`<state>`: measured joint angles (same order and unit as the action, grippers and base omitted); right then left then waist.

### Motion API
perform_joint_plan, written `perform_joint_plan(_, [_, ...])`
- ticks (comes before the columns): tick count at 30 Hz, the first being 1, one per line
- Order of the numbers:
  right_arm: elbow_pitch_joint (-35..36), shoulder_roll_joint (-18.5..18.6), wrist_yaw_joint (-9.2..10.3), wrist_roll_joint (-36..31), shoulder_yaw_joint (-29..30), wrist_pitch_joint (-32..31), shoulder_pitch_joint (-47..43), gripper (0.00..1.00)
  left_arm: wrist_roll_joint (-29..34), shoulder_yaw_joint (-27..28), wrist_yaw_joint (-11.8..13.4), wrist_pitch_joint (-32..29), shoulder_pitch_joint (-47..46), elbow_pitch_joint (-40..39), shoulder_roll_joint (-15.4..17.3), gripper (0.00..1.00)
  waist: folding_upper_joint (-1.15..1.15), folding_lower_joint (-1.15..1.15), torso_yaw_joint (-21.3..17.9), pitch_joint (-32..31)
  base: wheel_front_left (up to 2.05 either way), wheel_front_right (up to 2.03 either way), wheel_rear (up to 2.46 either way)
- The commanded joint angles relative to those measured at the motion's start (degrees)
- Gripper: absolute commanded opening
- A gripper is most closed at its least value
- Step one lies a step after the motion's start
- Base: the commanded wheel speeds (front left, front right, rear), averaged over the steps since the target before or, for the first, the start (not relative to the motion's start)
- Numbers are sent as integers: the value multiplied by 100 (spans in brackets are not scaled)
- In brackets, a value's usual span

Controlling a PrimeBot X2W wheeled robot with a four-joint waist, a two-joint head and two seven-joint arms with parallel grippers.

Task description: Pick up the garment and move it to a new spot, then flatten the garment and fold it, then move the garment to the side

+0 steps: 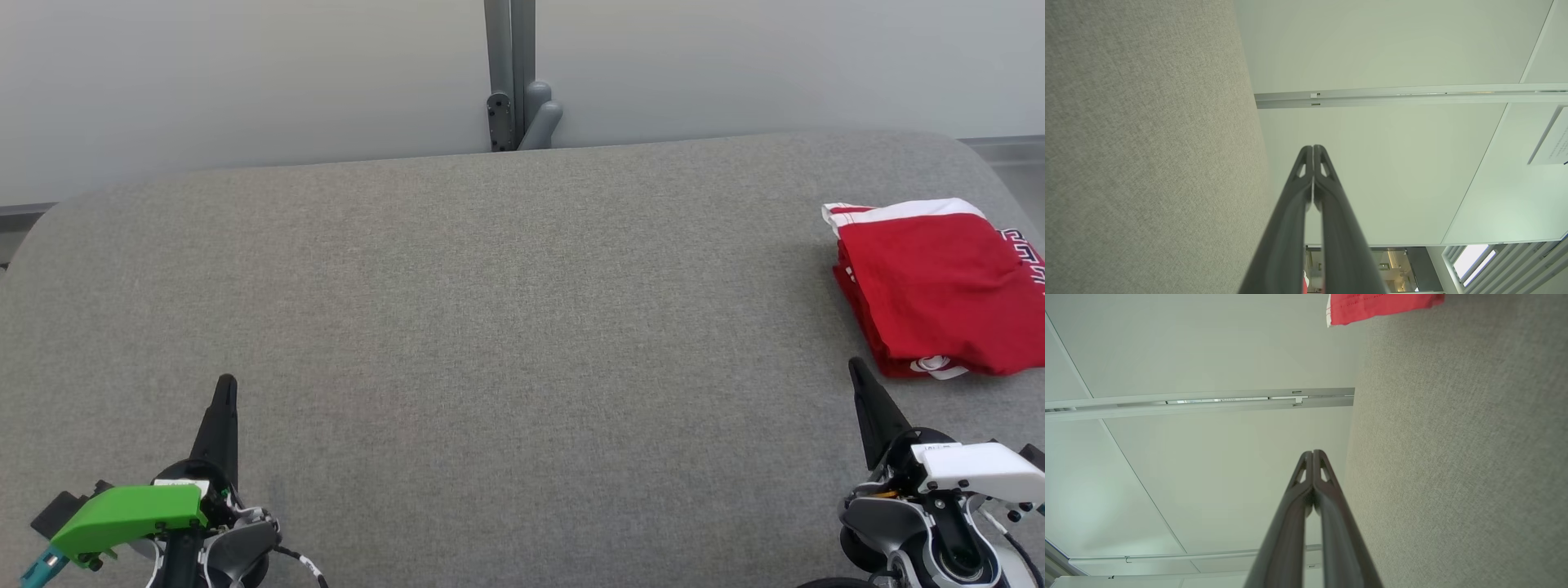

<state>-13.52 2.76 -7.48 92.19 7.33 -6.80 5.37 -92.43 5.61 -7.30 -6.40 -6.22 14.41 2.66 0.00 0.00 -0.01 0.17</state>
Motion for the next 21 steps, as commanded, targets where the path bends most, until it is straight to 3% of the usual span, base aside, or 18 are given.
perform_joint_plan(1, [21, 23, -2, 38, -3, -19, 50, 0, -11, 25, -35, 2, -70, -17, 39, 0, 0, 0, 0, 0, 0, 0, 0])
perform_joint_plan(21, [21, 23, -2, 38, -3, -18, 50, 0, -7, 25, -35, 2, -70, -18, 39, 0, 0, 0, 0, 0, 0, 0, 0])
